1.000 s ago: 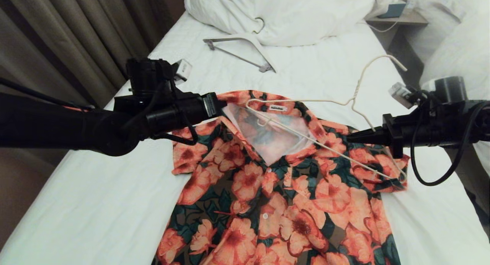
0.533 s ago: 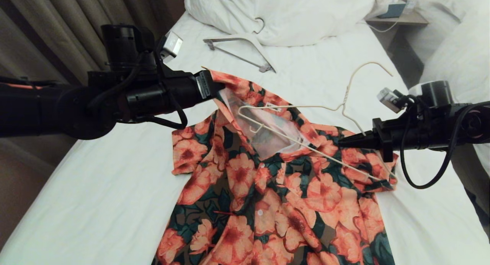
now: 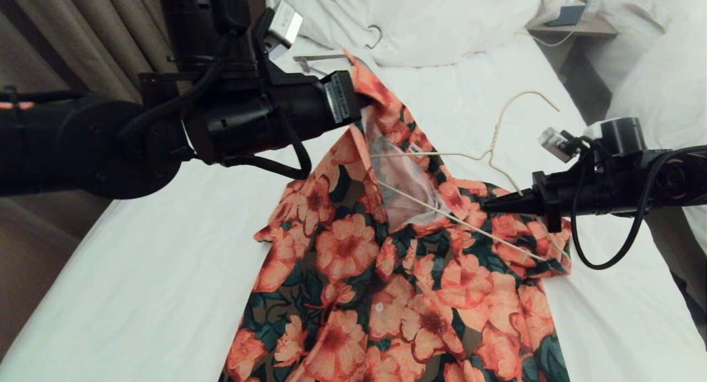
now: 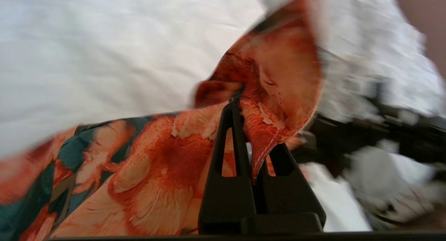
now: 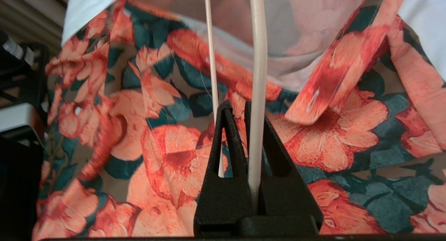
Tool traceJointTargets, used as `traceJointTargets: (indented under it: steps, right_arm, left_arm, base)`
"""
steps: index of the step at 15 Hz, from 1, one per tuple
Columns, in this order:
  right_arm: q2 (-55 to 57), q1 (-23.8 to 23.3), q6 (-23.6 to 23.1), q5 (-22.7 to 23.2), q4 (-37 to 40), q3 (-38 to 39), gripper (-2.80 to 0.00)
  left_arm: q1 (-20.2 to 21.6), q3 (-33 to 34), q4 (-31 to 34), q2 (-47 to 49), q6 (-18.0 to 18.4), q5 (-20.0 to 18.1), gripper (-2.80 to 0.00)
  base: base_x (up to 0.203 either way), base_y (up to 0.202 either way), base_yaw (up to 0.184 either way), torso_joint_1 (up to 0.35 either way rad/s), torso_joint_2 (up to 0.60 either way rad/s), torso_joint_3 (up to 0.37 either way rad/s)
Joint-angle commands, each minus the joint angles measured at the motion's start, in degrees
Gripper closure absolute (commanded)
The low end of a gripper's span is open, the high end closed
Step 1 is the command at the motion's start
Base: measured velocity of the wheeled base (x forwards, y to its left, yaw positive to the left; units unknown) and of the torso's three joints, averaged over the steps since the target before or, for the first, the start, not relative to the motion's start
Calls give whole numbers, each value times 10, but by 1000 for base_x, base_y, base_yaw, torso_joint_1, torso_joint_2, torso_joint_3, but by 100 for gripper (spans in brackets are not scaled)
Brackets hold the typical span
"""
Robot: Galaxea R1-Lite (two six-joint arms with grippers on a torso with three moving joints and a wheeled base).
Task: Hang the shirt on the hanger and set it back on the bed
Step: Hook one side of the shirt onto the hanger
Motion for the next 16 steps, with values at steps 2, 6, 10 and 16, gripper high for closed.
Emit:
traceJointTargets:
  steps: [2, 6, 10, 16]
  right_arm:
    - [-3, 1, 11, 5, 0, -5, 0]
    - [-25, 1, 39, 5, 0, -2, 0]
    - [-34, 6, 60, 9, -1, -3, 0]
    - [-33, 51, 61, 25, -56, 1, 0]
  left_arm:
    - [-94, -60, 51, 26, -2, 33, 0]
    - [-143, -81, 58, 86, -3, 77, 0]
    - [-179, -82, 56, 110, -7, 101, 0]
    - [-229, -36, 44, 96, -13, 101, 0]
  base:
    - [0, 0, 0, 0, 0, 0]
    - [0, 0, 0, 0, 0, 0]
    - [0, 0, 0, 0, 0, 0]
    - [0, 0, 0, 0, 0, 0]
